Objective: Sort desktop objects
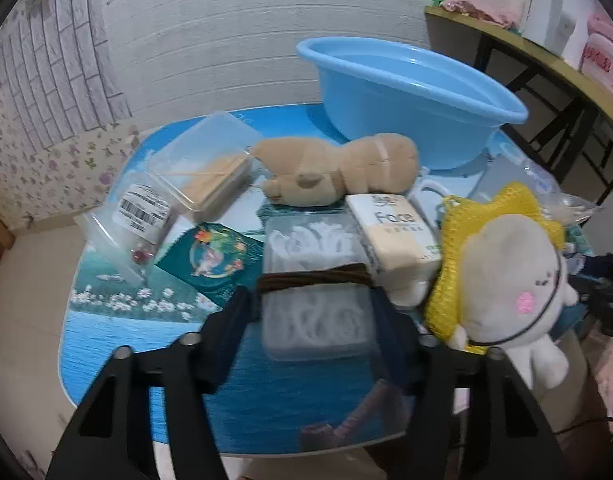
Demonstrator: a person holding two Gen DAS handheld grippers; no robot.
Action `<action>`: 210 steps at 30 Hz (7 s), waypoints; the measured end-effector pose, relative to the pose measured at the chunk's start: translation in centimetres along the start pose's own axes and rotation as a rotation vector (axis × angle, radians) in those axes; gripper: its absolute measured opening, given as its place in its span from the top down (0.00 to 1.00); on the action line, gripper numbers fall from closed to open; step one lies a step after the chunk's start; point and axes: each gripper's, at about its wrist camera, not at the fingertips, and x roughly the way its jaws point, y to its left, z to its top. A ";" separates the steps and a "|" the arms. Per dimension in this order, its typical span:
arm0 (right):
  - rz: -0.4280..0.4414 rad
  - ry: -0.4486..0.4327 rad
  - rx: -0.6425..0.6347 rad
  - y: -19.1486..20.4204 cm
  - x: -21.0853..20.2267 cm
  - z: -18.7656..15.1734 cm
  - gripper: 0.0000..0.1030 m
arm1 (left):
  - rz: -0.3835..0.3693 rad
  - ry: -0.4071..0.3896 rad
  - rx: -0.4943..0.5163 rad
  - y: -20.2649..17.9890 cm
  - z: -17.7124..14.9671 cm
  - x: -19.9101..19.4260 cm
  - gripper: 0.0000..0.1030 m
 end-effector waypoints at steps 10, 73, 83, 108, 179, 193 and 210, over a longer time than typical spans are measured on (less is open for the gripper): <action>0.015 -0.019 0.020 -0.5 -0.3 0.0 0.66 | 0.002 0.000 0.023 0.1 -1.2 -1.4 0.49; 0.106 -0.256 -0.067 0.9 -4.1 12.8 0.70 | -0.102 -0.135 0.075 -4.3 14.4 -2.9 0.43; 0.091 -0.206 -0.069 -0.1 -0.5 15.7 0.70 | -0.130 -0.087 0.111 -6.4 16.5 1.3 0.43; 0.093 -0.308 -0.013 -0.2 -3.1 12.7 0.21 | 0.032 -0.153 -0.023 -1.7 11.9 -2.4 0.00; -0.114 -0.122 0.075 -5.7 -0.3 2.3 0.38 | 0.068 -0.013 -0.069 4.4 -0.1 2.8 0.00; -0.032 -0.124 0.068 -5.1 -1.0 1.9 0.60 | 0.074 0.008 -0.086 5.1 -0.4 2.6 0.01; 0.007 -0.145 0.047 -3.9 -2.0 2.0 0.60 | -0.004 -0.036 -0.049 4.8 -0.8 0.9 0.81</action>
